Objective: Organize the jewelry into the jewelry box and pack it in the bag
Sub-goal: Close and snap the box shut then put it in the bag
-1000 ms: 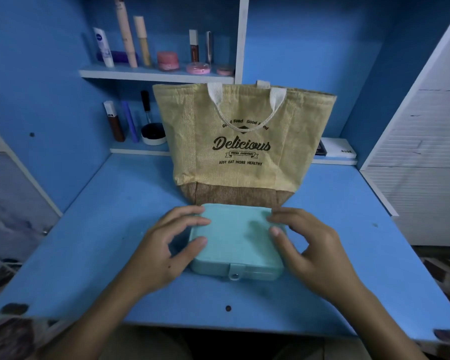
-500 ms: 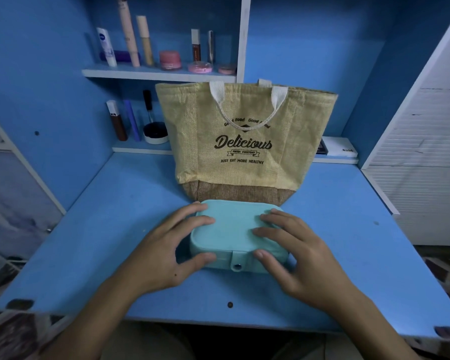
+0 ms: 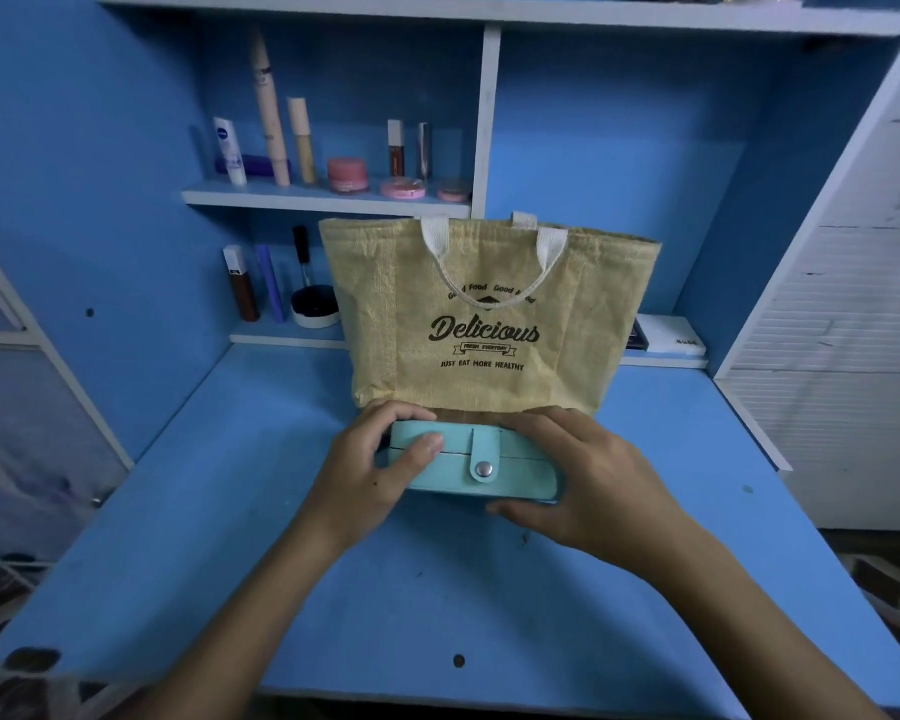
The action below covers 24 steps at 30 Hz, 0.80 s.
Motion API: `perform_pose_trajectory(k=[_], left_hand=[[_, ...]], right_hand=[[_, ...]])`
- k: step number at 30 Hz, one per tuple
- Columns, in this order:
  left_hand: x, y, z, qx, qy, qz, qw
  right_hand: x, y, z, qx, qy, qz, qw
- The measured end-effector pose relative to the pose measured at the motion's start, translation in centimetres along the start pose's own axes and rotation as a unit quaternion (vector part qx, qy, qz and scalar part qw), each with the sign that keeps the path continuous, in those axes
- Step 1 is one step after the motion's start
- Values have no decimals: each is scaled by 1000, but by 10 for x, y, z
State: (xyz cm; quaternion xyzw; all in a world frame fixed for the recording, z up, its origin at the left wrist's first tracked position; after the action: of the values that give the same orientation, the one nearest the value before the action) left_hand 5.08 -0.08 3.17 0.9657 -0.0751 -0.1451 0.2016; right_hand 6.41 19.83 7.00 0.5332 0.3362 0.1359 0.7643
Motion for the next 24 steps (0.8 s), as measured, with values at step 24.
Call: perform_pose_trajectory(k=[24], left_hand=[[-103,95,-93,-368,-178,-209,888]], right_hand=[[-52,132,1,-76,18,-83,993]])
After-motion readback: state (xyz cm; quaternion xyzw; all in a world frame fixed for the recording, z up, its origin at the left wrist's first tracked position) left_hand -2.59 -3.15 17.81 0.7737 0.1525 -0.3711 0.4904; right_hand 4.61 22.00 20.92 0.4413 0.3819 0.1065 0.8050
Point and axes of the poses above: each hand's wrist, its own x-axis away from the middle knuckle, its own y-axis out of the back of the hand, z = x × y, the point moved 8 cm from there along -x, towards the middle knuckle, and after that the axes turned 10 degrees about z, right-handed, at the moved point
